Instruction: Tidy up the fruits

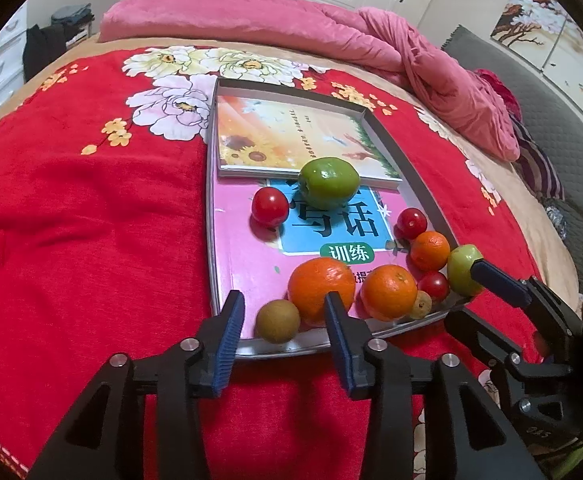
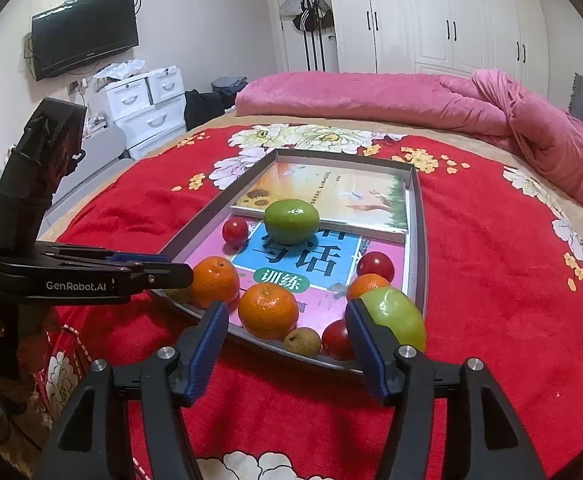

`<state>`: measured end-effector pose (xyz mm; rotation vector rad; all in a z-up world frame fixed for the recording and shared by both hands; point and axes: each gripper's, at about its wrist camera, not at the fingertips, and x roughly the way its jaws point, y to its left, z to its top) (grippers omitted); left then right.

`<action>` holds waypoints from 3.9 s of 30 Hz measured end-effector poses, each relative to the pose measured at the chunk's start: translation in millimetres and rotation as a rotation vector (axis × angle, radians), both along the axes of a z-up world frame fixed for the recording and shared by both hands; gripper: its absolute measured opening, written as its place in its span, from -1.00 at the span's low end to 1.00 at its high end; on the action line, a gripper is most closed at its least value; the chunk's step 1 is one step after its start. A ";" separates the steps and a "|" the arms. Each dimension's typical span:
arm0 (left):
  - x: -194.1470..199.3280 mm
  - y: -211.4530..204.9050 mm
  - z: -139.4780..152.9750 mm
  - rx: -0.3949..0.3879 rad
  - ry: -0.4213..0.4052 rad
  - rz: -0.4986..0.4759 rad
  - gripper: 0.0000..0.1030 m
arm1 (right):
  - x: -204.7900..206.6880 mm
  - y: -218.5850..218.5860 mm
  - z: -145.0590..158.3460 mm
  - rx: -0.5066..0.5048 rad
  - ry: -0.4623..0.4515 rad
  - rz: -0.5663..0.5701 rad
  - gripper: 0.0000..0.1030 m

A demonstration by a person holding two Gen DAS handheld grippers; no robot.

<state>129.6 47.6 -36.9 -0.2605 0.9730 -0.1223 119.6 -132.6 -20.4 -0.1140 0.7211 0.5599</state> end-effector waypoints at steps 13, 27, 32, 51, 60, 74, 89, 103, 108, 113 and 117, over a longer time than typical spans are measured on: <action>-17.4 -5.0 21.2 0.028 -0.042 0.007 0.28 | -10.6 -17.0 20.9 0.009 -0.076 -0.086 0.59; -65.1 -24.4 40.8 0.065 -0.033 0.026 0.51 | -40.5 -24.7 39.1 -0.001 -0.019 -0.138 0.97; -87.1 -29.9 34.6 0.064 0.000 0.027 0.51 | -54.1 -34.2 31.9 -0.004 0.049 -0.185 0.97; -110.1 -42.0 36.5 0.079 -0.008 0.024 0.51 | -89.2 -40.7 37.7 -0.003 0.025 -0.186 0.97; -109.3 -42.5 36.9 0.081 -0.009 0.024 0.51 | -88.8 -38.8 35.0 -0.011 0.026 -0.180 0.97; -107.7 -42.8 39.2 0.075 -0.012 0.019 0.51 | -86.5 -39.0 30.6 -0.014 0.029 -0.180 0.97; -108.1 -45.5 39.8 0.084 -0.016 0.010 0.51 | -86.1 -38.7 30.5 -0.018 0.034 -0.175 0.97; -109.0 -44.4 40.1 0.089 -0.016 0.016 0.51 | -85.7 -38.8 30.3 -0.021 0.030 -0.177 0.97; -108.5 -44.2 40.1 0.092 -0.013 0.016 0.51 | -85.7 -38.9 30.3 -0.019 0.029 -0.177 0.97; -109.0 -43.6 40.1 0.094 -0.013 0.017 0.51 | -85.4 -38.9 30.4 -0.022 0.027 -0.178 0.97; -108.4 -43.5 39.5 0.096 -0.010 0.017 0.51 | -85.9 -39.1 31.0 -0.021 0.025 -0.179 0.97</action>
